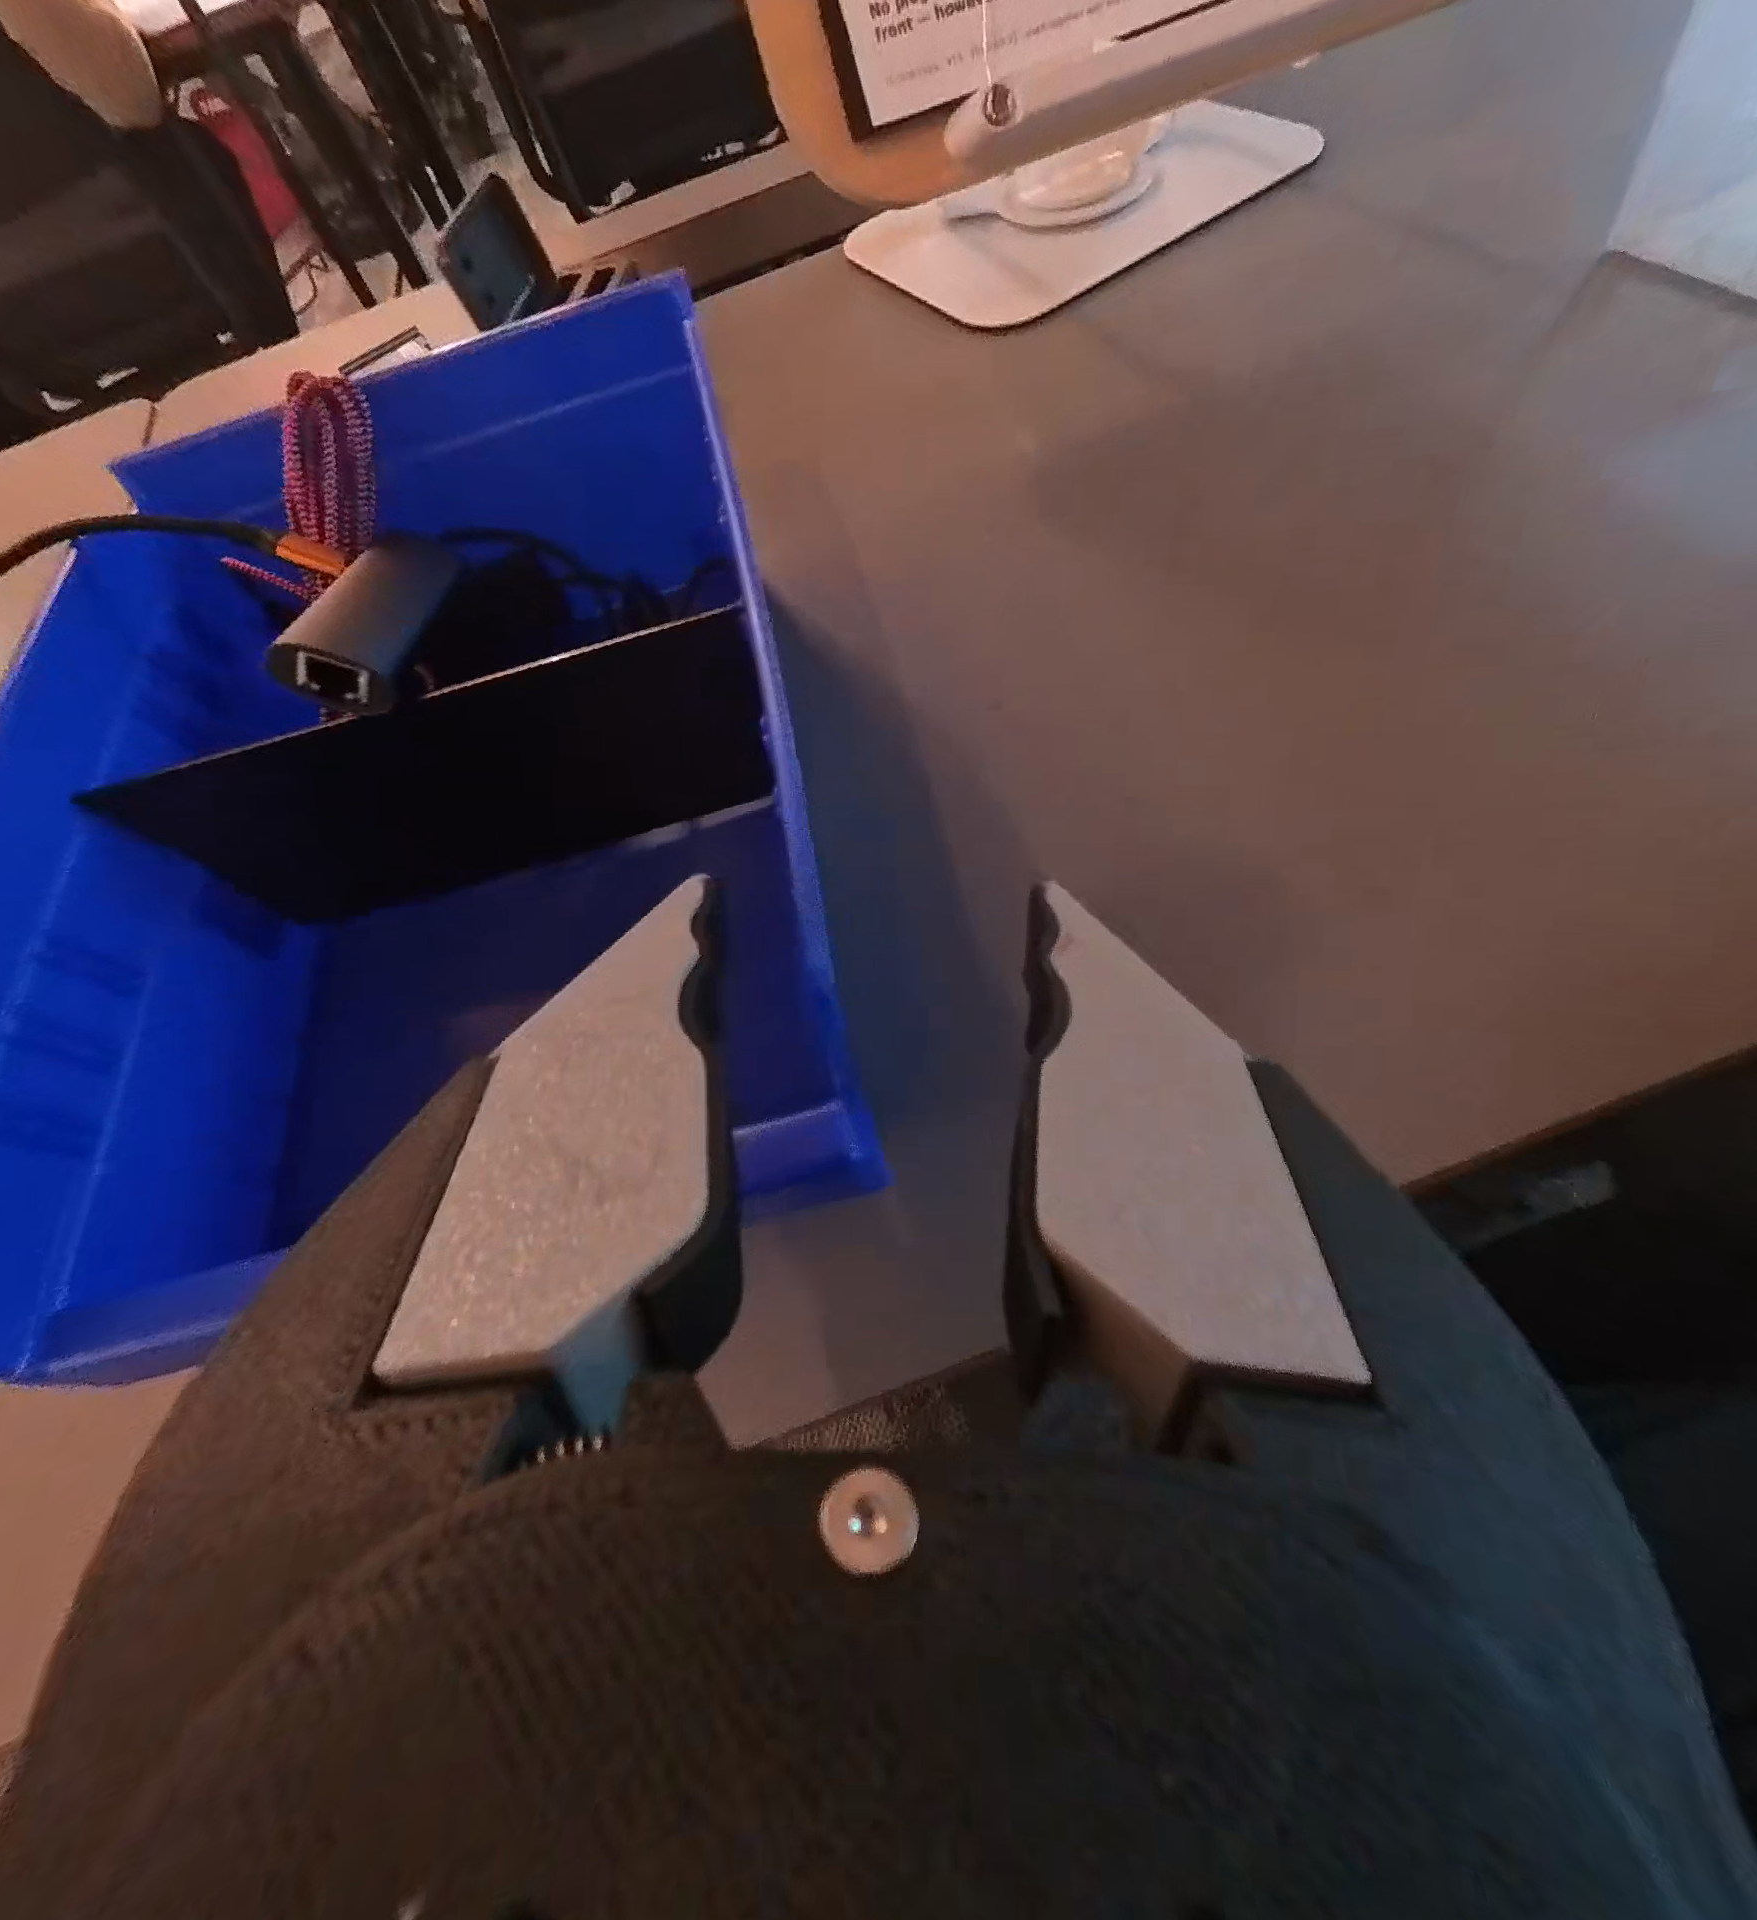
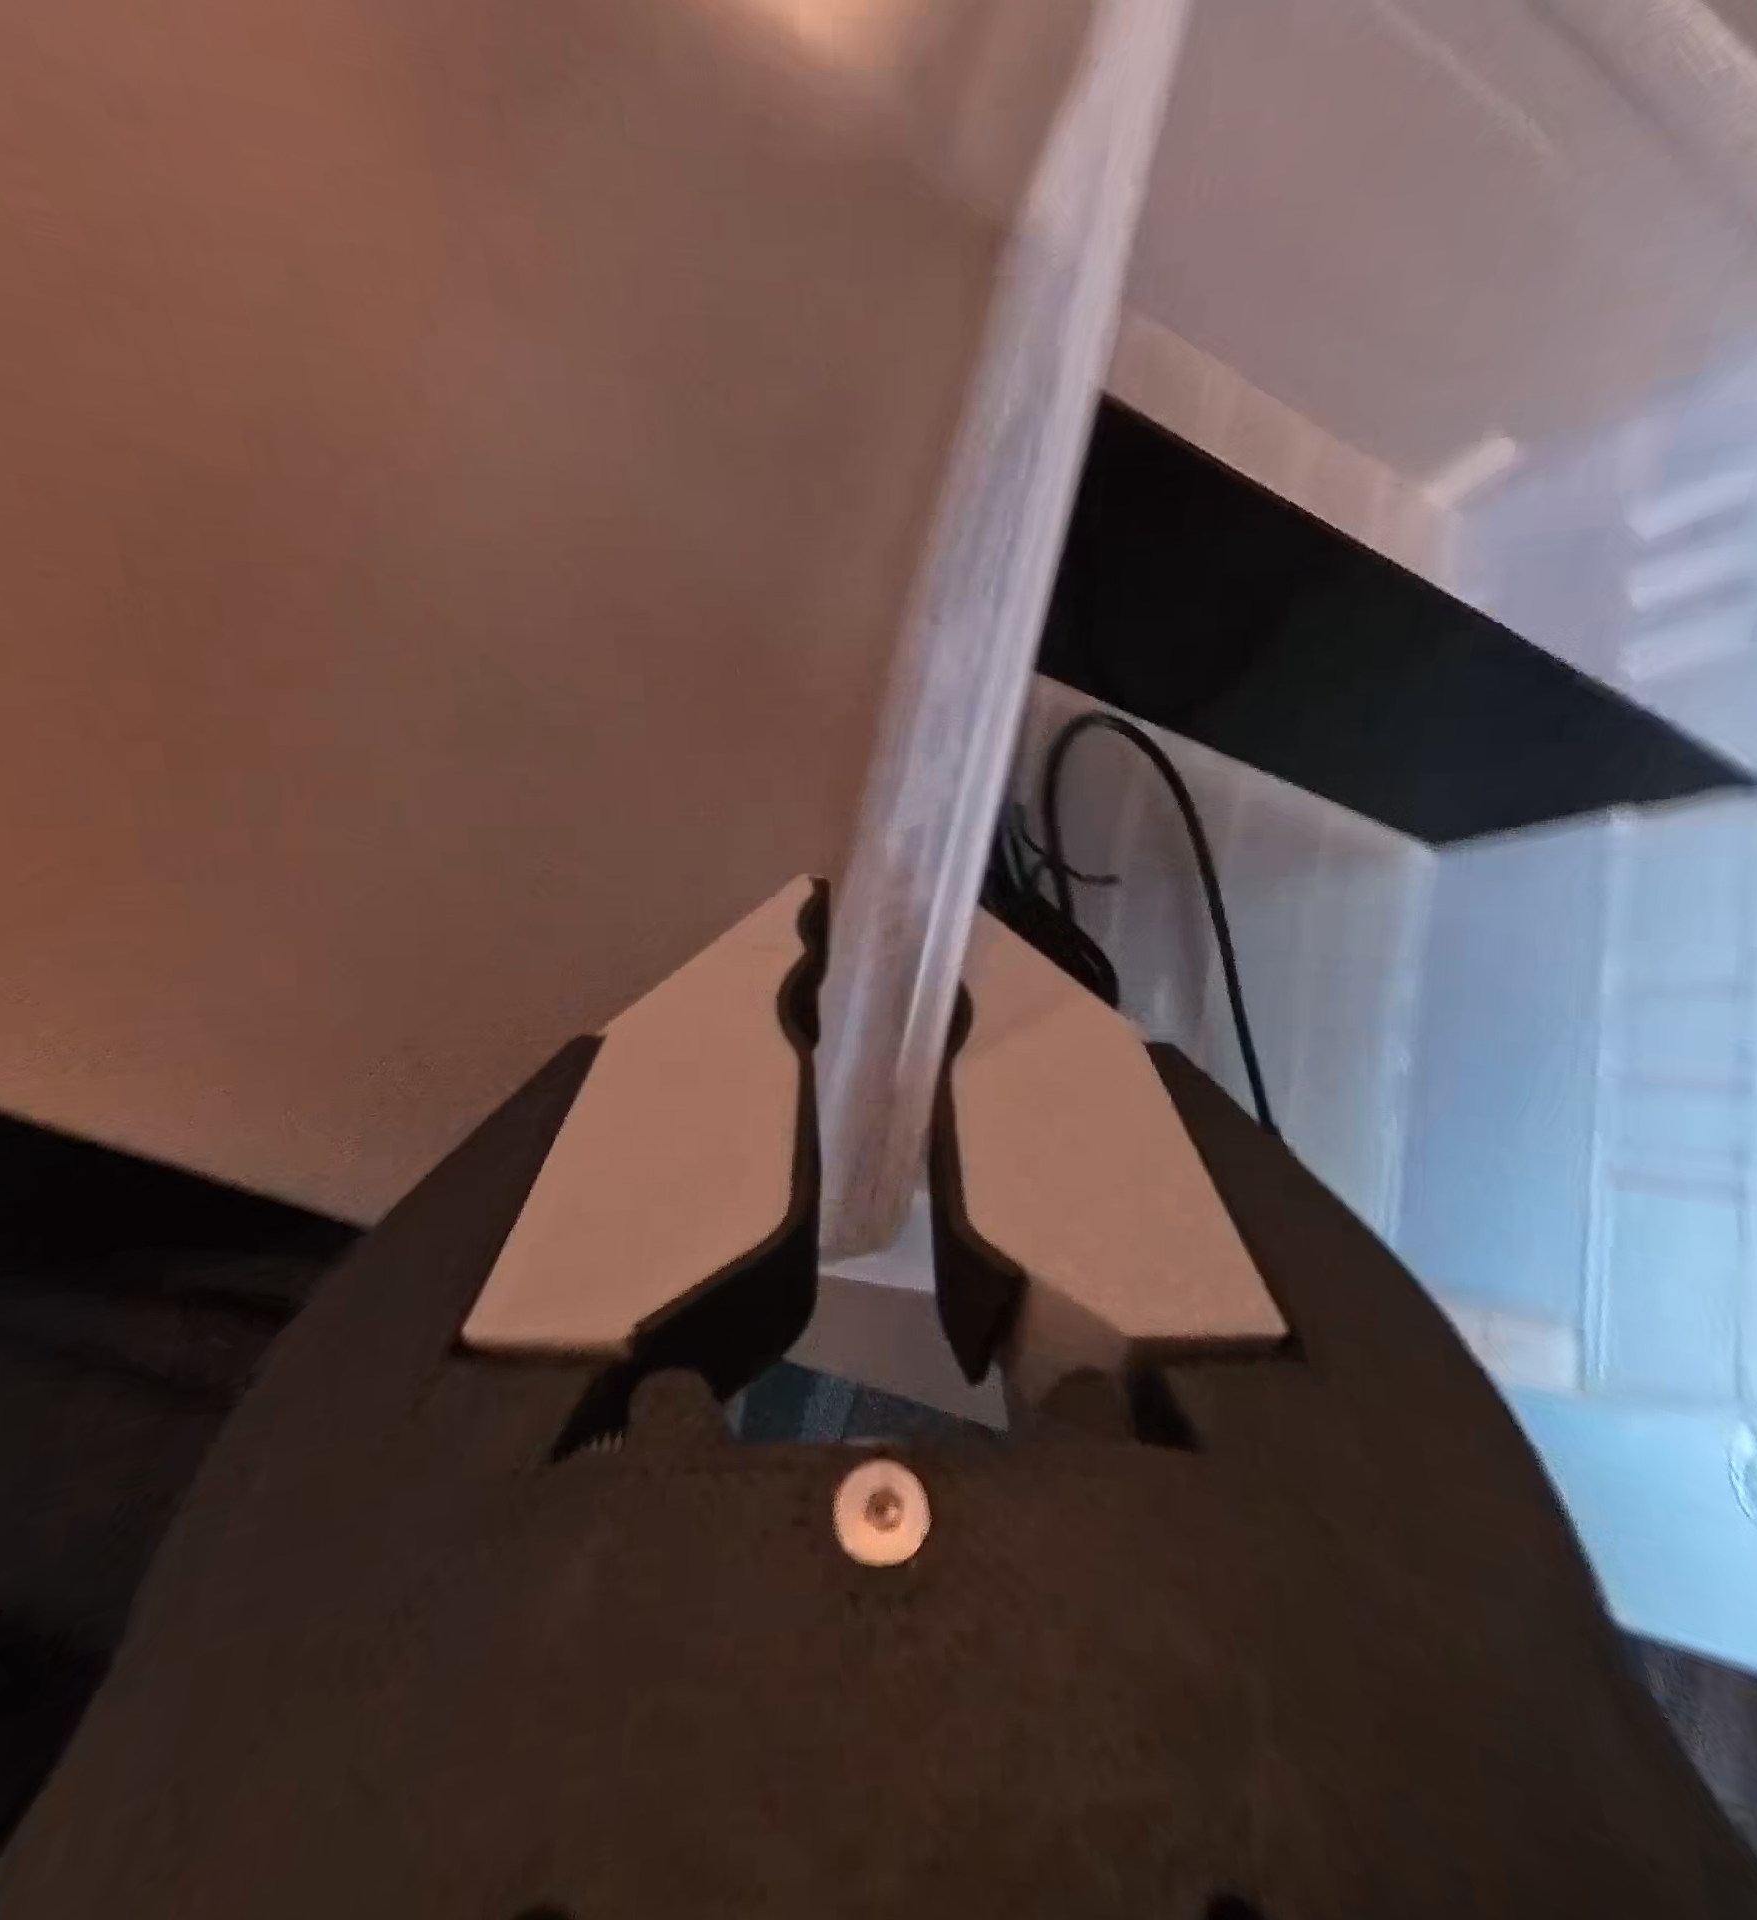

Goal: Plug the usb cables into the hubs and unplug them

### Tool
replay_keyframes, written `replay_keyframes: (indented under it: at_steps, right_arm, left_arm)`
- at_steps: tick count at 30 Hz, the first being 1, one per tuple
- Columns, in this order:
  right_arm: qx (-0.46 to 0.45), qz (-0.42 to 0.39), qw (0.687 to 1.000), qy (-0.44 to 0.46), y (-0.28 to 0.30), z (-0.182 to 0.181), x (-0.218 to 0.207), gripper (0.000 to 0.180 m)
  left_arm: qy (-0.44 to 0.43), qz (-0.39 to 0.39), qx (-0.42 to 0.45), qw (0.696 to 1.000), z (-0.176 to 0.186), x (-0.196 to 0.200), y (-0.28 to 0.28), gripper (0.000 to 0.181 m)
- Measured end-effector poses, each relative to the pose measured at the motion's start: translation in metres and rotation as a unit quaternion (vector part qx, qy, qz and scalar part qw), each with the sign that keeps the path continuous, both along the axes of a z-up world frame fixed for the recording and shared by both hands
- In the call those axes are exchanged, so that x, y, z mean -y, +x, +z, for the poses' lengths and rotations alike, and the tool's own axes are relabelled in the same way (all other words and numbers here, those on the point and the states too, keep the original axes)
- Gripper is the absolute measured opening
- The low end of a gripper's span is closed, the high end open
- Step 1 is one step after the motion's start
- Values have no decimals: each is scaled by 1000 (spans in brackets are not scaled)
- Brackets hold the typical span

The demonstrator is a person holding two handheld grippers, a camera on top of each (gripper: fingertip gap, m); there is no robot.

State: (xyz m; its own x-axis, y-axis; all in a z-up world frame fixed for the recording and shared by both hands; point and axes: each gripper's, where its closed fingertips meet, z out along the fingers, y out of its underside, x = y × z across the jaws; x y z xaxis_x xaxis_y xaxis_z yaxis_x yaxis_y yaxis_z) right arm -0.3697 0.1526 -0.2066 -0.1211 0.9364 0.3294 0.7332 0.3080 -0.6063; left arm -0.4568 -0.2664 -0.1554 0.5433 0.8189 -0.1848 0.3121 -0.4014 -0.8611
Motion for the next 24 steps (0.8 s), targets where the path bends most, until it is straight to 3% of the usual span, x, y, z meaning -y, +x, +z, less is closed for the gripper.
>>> replay_keyframes:
  at_steps: [4,11,13,16,21,24]
  right_arm:
    - [2,-41,997,-68,5,-1,-35,3]
    - [0,-97,994,-49,14,0,-74,9]
    - [3,-88,994,-61,15,1,-69,4]
    - [-17,-58,995,-85,17,18,-57,16]
    - [-88,-15,991,-104,27,66,-42,20]
    - [-172,70,968,-169,27,106,-7,19]
  left_arm:
    - [-2,3,1,1000,-1,3,-1,56]
    - [-23,-1,2,1000,-4,1,1,57]
    - [-23,1,0,1000,-3,2,1,57]
    - [-22,1,-4,1000,0,2,1,57]
    - [-23,2,-14,1000,5,4,2,57]
    - [-23,17,-37,999,14,11,0,49]
